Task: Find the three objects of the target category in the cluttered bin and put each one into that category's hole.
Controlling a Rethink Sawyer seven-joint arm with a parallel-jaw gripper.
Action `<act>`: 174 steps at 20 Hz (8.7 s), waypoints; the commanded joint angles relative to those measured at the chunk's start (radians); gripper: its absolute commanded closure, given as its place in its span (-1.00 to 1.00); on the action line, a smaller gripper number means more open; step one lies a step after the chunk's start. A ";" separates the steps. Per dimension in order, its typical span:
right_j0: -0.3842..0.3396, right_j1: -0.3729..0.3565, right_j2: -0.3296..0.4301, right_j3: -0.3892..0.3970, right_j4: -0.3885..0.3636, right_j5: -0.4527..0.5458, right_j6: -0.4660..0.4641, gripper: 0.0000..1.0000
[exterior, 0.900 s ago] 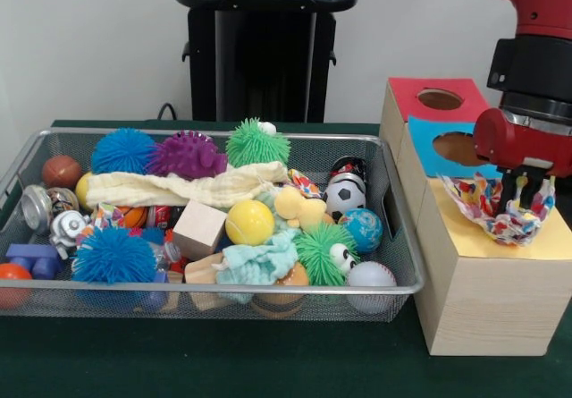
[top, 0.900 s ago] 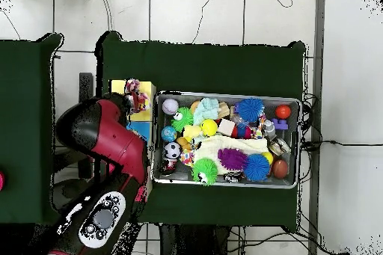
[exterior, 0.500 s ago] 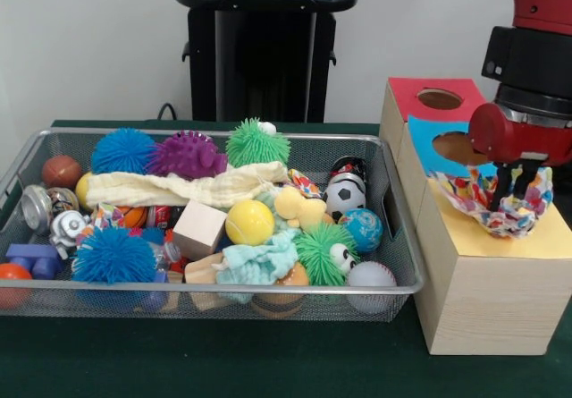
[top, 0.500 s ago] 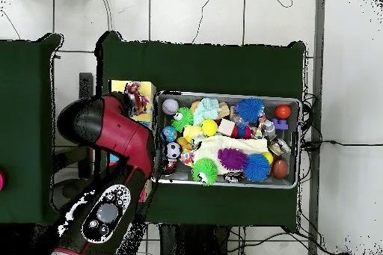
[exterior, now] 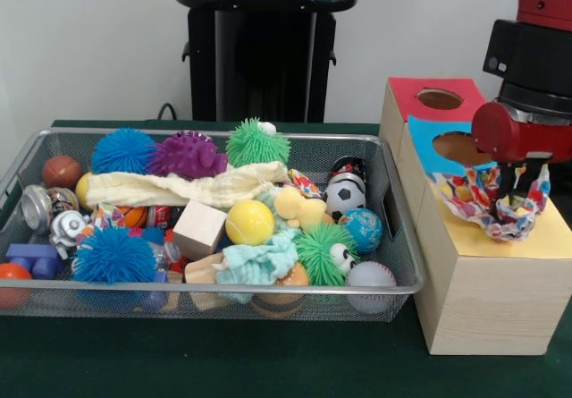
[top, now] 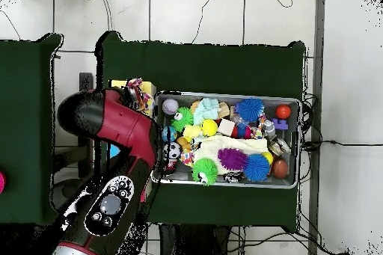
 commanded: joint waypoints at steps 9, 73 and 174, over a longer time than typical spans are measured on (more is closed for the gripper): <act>-0.040 0.116 0.143 -0.126 -0.001 0.002 0.360 1.00; -0.037 0.128 0.152 0.074 -0.134 0.141 0.394 1.00; -0.053 0.254 -0.040 -0.205 -0.213 0.110 0.525 1.00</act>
